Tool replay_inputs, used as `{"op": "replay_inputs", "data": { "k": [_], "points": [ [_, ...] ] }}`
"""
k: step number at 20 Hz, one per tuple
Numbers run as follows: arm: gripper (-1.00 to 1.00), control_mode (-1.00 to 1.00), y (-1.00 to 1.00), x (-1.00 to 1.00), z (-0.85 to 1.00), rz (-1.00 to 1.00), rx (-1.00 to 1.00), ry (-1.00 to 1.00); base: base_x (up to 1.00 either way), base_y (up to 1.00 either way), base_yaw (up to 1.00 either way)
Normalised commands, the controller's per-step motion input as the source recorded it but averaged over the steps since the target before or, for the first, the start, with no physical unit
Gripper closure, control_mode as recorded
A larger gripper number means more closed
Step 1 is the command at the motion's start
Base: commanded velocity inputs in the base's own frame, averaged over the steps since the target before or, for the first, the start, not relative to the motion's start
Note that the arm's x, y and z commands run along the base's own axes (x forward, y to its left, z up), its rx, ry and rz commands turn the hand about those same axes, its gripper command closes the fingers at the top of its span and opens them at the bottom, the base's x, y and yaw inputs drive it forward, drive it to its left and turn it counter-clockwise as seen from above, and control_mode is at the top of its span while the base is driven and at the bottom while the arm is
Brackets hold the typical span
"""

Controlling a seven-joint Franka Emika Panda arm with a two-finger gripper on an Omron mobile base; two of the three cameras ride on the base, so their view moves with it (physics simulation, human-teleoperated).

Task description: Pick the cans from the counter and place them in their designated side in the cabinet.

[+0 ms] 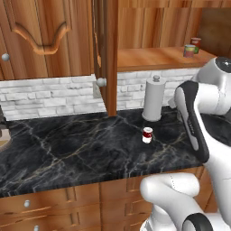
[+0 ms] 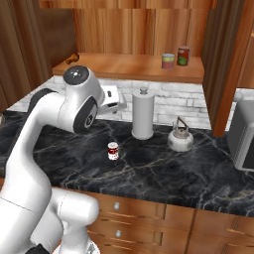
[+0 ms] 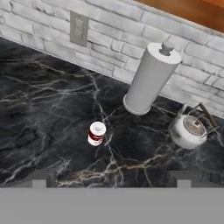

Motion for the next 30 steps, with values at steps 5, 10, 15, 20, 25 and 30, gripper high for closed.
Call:
{"op": "replay_inputs", "data": {
  "k": [5, 10, 15, 20, 25, 30],
  "points": [
    [-1.0, -1.0, 0.1, -0.07, -0.33, -0.15, 0.01, 0.03, 0.0, 0.0, 0.0],
    [-1.0, -1.0, 0.16, 0.0, -0.31, -0.13, 0.05, 0.0, 0.0, 0.0, 0.0],
    [-1.0, -1.0, 0.16, 0.0, -0.26, -0.07, 0.11, 0.03, 0.0, 0.0, 0.0],
    [-1.0, -1.0, 0.21, 0.1, -0.21, -0.01, 0.03, 0.02, 0.0, 0.0, 0.0],
    [-1.0, -1.0, 0.13, 0.2, -0.26, -0.01, -0.03, 0.07, 0.0, 0.0, 0.0],
    [-1.0, -1.0, 0.06, 0.23, -0.25, -0.02, 0.0, 0.08, 0.0, 0.0, 0.0]
  ]
}}
